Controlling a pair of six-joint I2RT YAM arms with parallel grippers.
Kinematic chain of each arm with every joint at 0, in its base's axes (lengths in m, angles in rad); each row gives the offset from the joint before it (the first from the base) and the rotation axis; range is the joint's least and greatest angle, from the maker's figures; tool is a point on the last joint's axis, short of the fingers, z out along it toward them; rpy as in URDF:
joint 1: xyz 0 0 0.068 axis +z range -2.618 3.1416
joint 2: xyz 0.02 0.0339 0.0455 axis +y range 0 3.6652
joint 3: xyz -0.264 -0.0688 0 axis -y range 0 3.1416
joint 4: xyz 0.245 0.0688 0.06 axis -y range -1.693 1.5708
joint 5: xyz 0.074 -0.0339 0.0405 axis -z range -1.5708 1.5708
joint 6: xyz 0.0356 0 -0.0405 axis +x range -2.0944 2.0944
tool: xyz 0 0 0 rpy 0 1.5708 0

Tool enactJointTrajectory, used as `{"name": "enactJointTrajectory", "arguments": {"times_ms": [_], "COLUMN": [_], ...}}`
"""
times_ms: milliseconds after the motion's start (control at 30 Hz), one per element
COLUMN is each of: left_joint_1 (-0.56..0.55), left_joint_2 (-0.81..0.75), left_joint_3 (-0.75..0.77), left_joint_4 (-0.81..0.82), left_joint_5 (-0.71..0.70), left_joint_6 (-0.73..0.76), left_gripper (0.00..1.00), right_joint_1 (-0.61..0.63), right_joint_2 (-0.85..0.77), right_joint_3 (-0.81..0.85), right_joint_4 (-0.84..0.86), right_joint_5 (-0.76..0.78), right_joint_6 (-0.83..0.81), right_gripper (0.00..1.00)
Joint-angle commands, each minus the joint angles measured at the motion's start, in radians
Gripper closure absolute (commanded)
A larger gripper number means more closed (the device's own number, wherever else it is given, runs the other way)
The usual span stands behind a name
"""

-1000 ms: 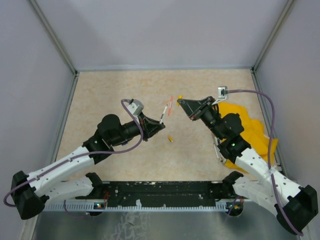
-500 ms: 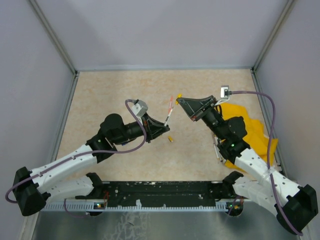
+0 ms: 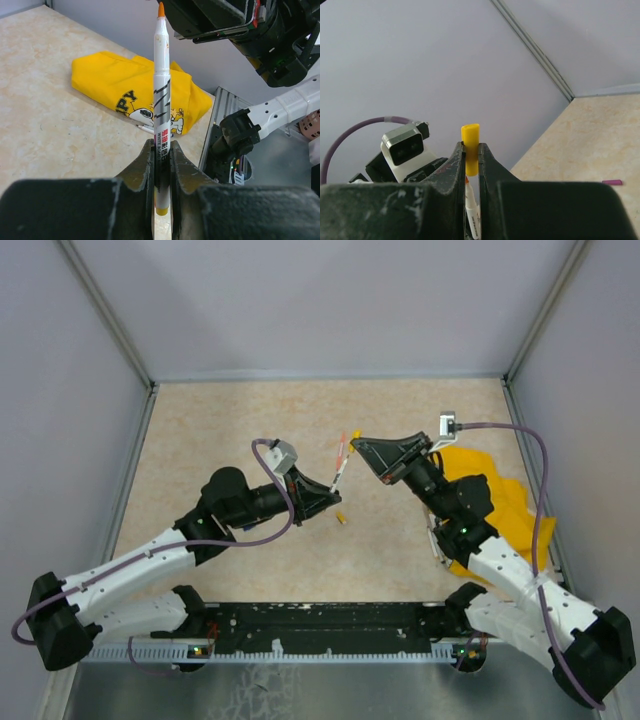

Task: Insert the pens into the pen caps
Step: Insert the pen cap onto the pen.

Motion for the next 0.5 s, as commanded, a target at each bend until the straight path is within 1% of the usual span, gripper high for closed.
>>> {"name": "enactJointTrajectory", "arguments": {"times_ms": [0, 467], "left_joint_1": [-0.008, -0.008], "left_joint_2": [-0.004, 0.000], "left_joint_3": [0.037, 0.040], "left_joint_4": [0.041, 0.051], "left_joint_5": [0.017, 0.006], "left_joint_6": [0.016, 0.007], "left_gripper": [1.00, 1.00], "right_joint_1": [-0.008, -0.008], "right_joint_2": [0.003, 0.006], "right_joint_3": [0.000, -0.018], "right_joint_4": [0.074, 0.097], "right_joint_5": [-0.016, -0.050], "right_joint_6": [-0.001, 0.004], "right_gripper": [1.00, 1.00]}}
